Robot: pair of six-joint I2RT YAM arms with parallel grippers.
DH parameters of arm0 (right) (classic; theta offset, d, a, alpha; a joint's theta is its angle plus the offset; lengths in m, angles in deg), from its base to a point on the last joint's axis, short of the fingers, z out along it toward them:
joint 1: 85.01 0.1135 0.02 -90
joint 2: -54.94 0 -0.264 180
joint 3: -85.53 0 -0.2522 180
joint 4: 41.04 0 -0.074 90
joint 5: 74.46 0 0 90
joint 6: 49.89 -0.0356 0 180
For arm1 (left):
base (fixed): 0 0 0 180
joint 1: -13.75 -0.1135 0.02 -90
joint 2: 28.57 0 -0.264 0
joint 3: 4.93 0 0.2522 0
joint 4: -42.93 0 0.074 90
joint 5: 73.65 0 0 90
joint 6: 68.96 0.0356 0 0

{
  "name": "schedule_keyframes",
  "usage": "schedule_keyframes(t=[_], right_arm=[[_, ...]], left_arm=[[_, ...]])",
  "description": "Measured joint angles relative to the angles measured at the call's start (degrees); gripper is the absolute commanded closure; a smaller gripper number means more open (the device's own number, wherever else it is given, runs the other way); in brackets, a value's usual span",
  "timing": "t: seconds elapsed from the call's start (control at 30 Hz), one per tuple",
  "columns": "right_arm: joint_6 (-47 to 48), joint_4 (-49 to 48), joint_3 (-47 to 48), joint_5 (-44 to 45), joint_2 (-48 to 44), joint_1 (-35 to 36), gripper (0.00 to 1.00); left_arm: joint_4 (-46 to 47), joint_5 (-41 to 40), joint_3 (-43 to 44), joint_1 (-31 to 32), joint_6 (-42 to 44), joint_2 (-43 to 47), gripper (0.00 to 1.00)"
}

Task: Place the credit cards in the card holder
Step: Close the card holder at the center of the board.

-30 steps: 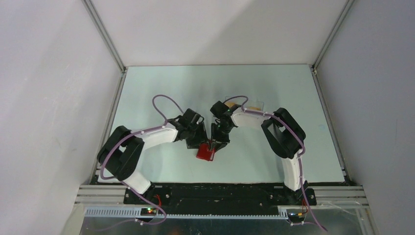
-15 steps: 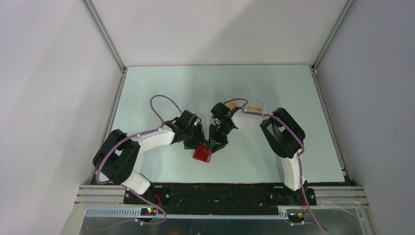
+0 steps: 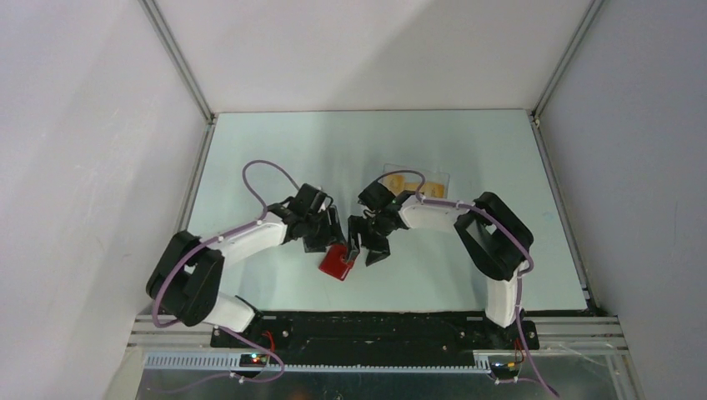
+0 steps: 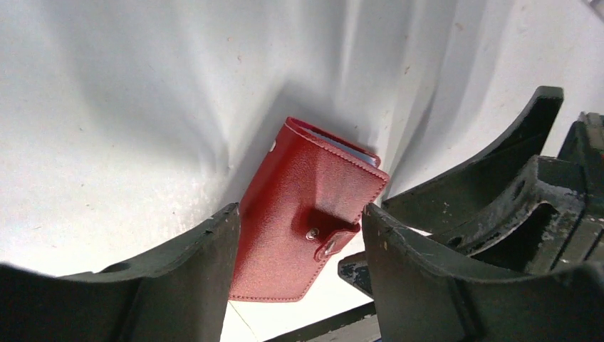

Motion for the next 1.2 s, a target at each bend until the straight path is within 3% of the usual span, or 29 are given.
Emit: schedule_keyframes(t=[0.33,0.47,0.8,0.97,1.2], right_arm=[[-3.17,-7.23,-7.15,-3.89,-3.48,-2.97,0.29],[-6.4,-13.31,-10.23,-7.5,-3.69,-3.87,0.26],[-13.9,-26.03,-15.67,-12.61,-2.32,-4.04,0.46],[-14.84,-28.17,-15.87,-13.25,-1.42,-4.22,0.48],[-15.17,-28.55,-16.15,-14.19,-1.09,-5.66,0.5]], left_arm=[[0.02,1.46,-1.95,-4.0,0.79,2.71,0.33],[-1.6,0.33,-2.36,-4.02,1.84,3.08,0.38],[-1.46,3.96,-3.04,-4.39,1.92,0.11,0.54],[0.96,7.34,-5.51,-4.5,-1.27,0.02,0.63],[4.07,8.57,-7.89,-3.43,-5.6,1.2,0.65]])
